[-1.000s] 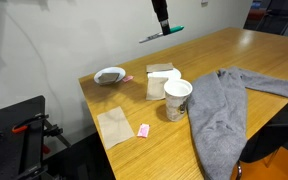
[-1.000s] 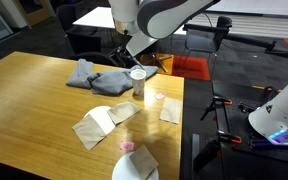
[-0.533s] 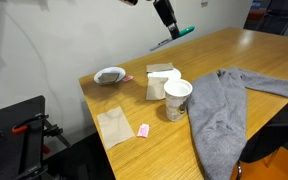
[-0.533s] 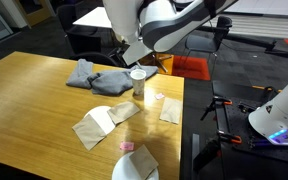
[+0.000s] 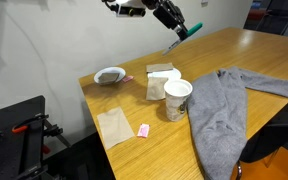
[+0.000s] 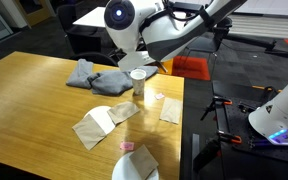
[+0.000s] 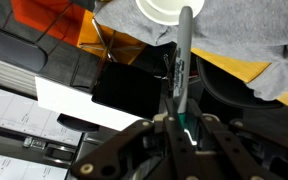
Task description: Pick up the pen and put it in the cup
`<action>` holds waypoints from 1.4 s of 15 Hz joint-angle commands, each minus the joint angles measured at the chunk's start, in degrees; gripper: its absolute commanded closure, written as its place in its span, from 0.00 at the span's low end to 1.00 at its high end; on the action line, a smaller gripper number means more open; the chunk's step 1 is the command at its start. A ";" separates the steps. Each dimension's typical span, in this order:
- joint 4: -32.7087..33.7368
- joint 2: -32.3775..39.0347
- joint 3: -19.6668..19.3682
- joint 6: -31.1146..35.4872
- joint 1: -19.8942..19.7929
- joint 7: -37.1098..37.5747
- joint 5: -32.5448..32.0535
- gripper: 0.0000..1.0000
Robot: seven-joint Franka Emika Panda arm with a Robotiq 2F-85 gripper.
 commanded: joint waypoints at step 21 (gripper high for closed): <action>1.01 8.40 3.99 -18.58 -0.33 35.76 -12.14 0.96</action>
